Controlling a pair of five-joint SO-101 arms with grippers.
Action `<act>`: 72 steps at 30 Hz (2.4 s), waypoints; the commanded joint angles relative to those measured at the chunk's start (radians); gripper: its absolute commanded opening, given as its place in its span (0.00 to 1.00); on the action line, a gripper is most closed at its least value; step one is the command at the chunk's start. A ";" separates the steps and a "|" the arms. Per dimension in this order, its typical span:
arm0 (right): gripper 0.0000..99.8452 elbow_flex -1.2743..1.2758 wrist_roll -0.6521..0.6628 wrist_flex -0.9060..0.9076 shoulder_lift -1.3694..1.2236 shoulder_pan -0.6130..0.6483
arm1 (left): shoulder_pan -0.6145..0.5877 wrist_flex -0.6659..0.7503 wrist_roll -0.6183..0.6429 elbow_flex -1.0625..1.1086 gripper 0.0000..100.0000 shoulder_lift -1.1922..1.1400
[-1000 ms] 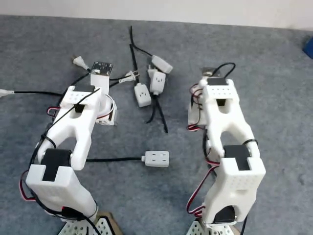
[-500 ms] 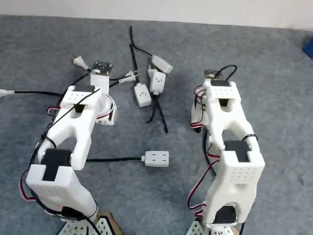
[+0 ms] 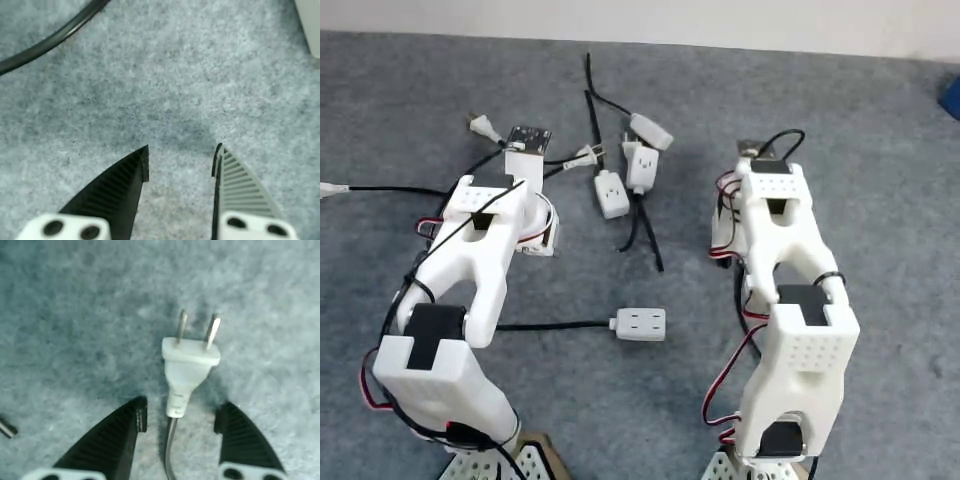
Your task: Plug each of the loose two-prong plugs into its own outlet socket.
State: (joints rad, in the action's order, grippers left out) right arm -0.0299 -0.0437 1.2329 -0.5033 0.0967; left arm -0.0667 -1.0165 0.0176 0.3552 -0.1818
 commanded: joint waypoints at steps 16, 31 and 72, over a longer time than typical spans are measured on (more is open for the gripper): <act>0.12 -0.045 0.017 -0.159 0.007 0.027 | -0.004 0.012 0.005 -0.001 0.22 0.039; 0.12 -0.084 0.023 -0.045 0.004 0.157 | -0.004 0.012 0.005 -0.001 0.22 0.039; 0.01 0.239 0.655 0.166 0.679 0.555 | -0.022 -0.466 -0.183 -0.452 0.22 0.041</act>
State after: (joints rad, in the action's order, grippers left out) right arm 0.0790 0.5547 1.4615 0.0046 0.5539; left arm -0.0667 -1.3541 -0.1066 0.0192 -0.1803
